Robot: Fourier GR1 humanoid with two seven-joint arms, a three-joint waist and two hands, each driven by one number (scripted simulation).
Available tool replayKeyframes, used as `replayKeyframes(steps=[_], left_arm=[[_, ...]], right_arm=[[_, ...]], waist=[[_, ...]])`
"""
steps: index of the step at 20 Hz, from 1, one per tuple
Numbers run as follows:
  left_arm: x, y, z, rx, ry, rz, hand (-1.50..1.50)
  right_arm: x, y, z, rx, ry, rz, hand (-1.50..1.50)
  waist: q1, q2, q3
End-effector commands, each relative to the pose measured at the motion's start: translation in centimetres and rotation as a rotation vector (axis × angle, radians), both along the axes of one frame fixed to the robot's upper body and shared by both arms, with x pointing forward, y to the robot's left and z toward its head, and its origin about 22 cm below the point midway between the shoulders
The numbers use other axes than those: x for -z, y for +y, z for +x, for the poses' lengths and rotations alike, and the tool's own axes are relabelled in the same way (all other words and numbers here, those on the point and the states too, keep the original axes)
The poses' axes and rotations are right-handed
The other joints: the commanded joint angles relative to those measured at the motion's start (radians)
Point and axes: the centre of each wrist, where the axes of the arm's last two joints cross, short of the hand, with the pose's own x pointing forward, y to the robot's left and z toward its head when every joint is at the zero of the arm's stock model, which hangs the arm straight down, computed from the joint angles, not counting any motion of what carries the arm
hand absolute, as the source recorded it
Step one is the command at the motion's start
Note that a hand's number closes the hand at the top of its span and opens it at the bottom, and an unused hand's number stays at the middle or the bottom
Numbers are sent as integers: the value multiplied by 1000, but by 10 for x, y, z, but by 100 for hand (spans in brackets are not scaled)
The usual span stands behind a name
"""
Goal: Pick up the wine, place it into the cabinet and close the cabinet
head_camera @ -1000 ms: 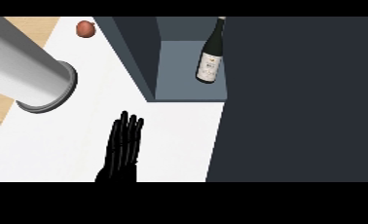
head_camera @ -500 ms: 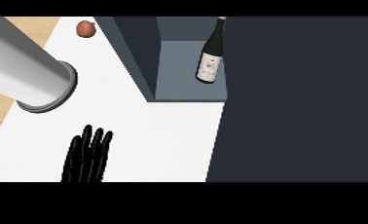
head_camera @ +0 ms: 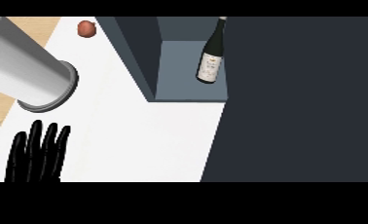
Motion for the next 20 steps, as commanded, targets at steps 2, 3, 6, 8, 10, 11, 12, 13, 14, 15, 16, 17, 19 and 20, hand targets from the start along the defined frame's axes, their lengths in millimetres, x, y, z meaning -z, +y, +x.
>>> replayKeyframes(steps=[2, 3, 6, 8, 10, 11, 12, 13, 14, 15, 16, 17, 19, 20], left_arm=[[-17, 20, 2, -20, -10, -5, -150], [-15, 32, 0, -31, -3, -3, -150], [-18, 56, 6, -42, 7, 1, -150], [-16, 60, 14, -36, 19, 20, -150], [-10, 75, 0, -19, 25, 28, -150], [-12, 78, 8, -41, 12, 25, -150], [-19, 72, -1, -32, 20, 16, -150], [-25, 80, 2, -18, 21, 54, -150], [-19, 83, 4, -22, 5, 18, -150], [-20, 78, 10, -27, 19, 22, -150], [-21, 96, 9, -18, 12, 29, -150], [-21, 85, 9, -25, 25, 35, -150], [-24, 79, 7, -3, 17, 13, -150], [-22, 94, 15, -27, 6, 45, -150]], right_arm=[[-34, 7, -37, -150, -84, 45, 150], [-28, 3, -42, -161, -77, 60, 150], [-31, 23, -43, -180, -88, 86, 150], [-33, 36, -43, -208, -75, 87, 150], [-32, 49, -44, -197, -69, 78, 150], [-32, 49, -51, -210, -52, 86, 150], [-24, 63, -54, -211, -50, 100, 150], [-33, 55, -59, -204, -45, 113, 150], [-30, 62, -57, -199, -29, 113, 150], [-26, 69, -55, -195, -56, 116, 150], [-27, 69, -53, -177, -48, 100, 150], [-28, 67, -58, -178, -77, 122, 150], [-26, 73, -55, -168, -70, 110, 150], [-23, 81, -50, -156, -101, 101, 150]], waist=[[3, -1, -1], [0, -2, 0], [1, -3, -2], [-3, 0, -2], [11, -4, -3], [-1, -3, -2], [1, -7, -1], [1, -8, -2], [2, -7, -3], [-7, -5, -2], [4, -6, -4], [-8, -8, -2], [-2, -7, -3], [-3, -5, -3]])
